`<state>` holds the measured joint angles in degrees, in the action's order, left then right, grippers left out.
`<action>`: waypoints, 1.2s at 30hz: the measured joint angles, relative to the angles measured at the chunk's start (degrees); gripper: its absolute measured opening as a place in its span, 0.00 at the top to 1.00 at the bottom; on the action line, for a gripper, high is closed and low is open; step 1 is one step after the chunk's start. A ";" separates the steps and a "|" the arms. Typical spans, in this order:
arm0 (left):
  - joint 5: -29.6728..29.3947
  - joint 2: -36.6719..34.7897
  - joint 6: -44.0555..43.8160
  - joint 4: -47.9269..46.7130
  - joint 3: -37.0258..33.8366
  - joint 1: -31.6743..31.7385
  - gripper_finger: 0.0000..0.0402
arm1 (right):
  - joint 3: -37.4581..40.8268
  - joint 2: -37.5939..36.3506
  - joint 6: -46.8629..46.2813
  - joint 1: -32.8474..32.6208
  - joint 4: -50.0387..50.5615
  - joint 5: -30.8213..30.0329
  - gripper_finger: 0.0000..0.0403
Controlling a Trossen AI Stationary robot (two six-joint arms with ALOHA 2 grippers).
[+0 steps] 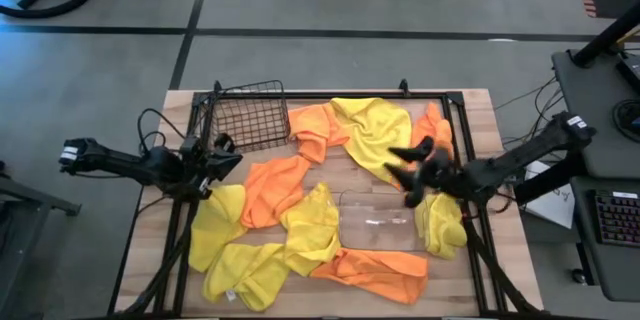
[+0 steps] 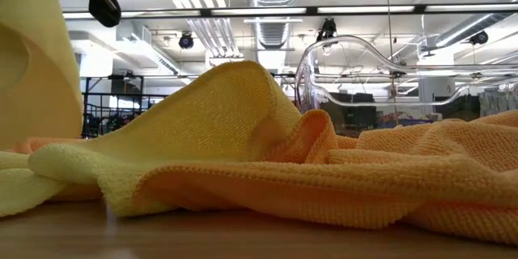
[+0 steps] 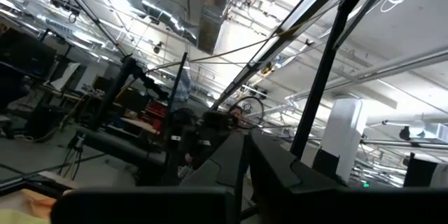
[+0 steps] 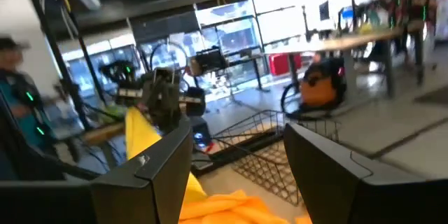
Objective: Sort microfiber towel by color & place in baskets
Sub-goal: Put the yellow towel into the transparent bin
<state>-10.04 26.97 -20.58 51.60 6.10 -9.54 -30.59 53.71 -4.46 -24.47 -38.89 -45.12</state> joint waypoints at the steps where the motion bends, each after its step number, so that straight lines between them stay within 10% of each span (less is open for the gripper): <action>1: 0.00 0.24 0.03 0.22 -0.01 0.00 0.98 | -1.16 2.88 1.66 0.02 -1.61 -0.02 0.46; 18: -0.10 8.73 -1.33 10.38 -0.01 0.00 0.98 | -23.96 34.78 11.69 0.61 -0.19 0.73 0.46; 36: -1.51 22.34 -5.35 19.97 1.77 -0.04 0.98 | -56.07 62.45 12.79 5.33 -0.60 19.89 0.46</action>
<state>-11.55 49.31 -25.93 71.57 7.87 -9.58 -86.66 116.16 8.33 -19.14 -39.49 -25.23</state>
